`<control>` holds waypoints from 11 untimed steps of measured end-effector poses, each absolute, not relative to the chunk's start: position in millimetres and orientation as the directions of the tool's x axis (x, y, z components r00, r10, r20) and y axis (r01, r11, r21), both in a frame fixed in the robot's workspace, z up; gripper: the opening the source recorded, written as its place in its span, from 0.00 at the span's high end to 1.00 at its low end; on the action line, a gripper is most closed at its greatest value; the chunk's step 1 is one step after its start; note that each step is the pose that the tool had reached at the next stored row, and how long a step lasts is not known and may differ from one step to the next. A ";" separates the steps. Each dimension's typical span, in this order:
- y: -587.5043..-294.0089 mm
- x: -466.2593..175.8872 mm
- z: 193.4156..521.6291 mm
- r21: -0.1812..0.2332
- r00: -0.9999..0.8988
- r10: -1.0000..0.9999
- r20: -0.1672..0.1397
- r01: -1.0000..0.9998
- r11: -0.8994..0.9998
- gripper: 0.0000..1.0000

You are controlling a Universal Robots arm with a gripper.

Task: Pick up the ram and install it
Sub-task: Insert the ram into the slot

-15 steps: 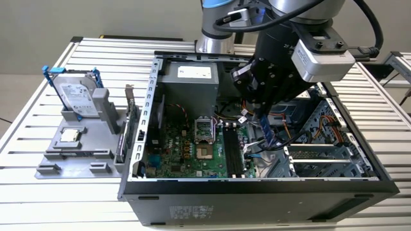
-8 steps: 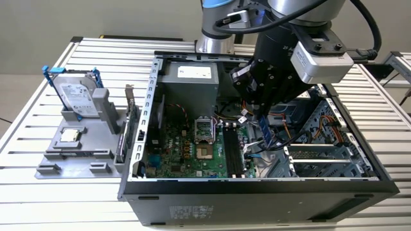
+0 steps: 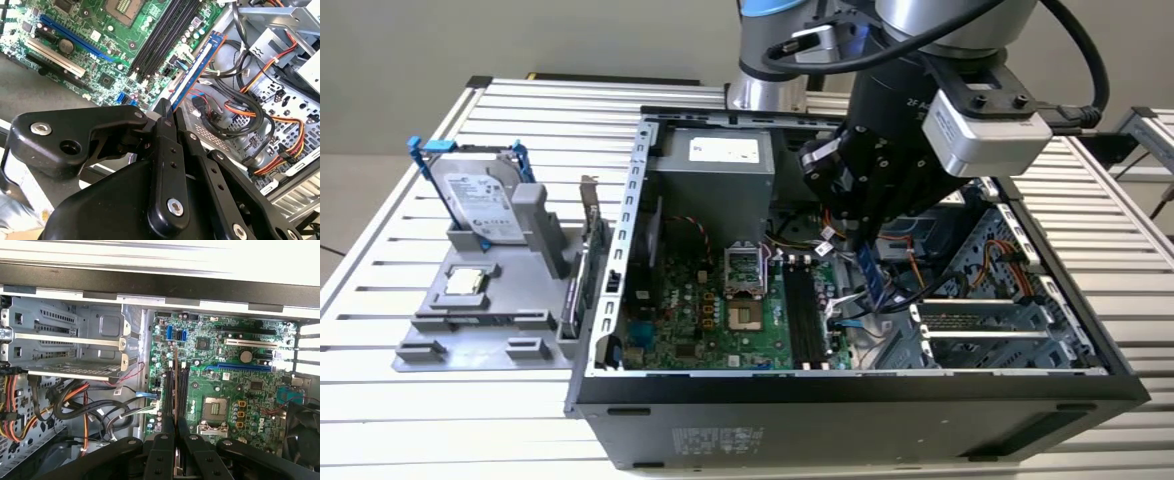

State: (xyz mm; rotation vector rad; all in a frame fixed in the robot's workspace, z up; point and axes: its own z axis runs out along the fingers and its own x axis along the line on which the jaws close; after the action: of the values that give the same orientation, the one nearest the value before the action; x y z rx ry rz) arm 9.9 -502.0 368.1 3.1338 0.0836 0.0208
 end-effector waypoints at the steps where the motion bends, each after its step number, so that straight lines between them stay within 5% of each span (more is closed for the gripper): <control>1: -501.9 9.9 367.1 0.009 0.998 0.053 0.013 0.053 -0.999 1.00; 11: -501.8 9.9 364.9 0.013 0.998 0.053 0.012 0.053 -0.998 1.00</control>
State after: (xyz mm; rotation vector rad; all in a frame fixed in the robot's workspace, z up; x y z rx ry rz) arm 9.9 -501.8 364.9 3.1277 0.0834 0.0199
